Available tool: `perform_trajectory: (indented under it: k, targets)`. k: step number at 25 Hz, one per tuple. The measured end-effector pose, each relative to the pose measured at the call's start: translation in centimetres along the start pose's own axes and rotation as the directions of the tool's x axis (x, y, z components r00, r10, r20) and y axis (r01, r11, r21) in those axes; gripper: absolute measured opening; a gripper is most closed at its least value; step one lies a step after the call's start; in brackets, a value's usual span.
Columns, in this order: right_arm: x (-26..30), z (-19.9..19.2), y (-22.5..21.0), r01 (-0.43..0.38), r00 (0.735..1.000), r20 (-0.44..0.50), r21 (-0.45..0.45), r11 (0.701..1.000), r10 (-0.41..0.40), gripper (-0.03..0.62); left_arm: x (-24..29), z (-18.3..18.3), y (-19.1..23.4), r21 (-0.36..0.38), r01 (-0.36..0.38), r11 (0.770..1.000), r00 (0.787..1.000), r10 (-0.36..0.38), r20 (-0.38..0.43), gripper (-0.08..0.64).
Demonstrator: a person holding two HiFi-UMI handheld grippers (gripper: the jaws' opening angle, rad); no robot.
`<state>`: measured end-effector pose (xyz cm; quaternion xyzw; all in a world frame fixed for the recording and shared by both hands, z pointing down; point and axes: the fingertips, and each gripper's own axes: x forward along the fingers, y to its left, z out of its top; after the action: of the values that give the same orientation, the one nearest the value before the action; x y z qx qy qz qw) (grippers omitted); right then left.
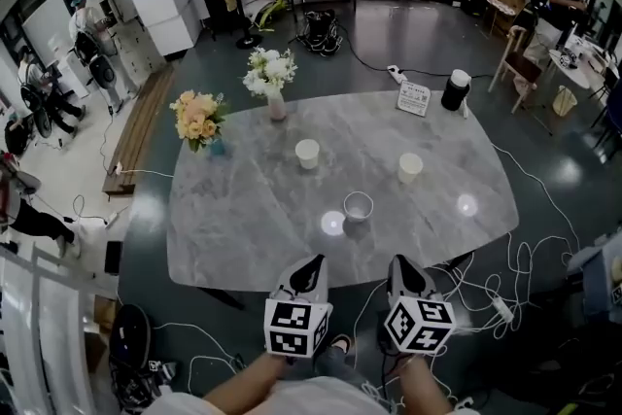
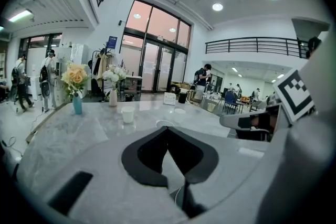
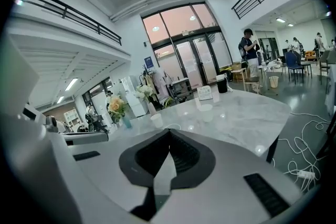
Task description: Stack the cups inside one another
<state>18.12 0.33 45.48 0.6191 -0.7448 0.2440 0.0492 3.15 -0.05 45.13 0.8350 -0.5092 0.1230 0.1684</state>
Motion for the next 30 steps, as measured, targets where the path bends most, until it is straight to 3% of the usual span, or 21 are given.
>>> perform_trajectory:
  k: [18, 30]
  targets:
    - [5.3, 0.1, -0.9, 0.026, 0.999, -0.043, -0.018, 1.000, -0.027, 0.003, 5.0, 0.0, 3.9, -0.061, -0.010, 0.998, 0.999, 0.008, -0.033, -0.005]
    - [9.3, 1.6, -3.7, 0.056, 0.997, -0.043, -0.009, 0.998, -0.056, 0.003, 8.6, 0.4, 5.8, -0.049, -0.006, 0.999, 0.998, 0.003, -0.066, -0.005]
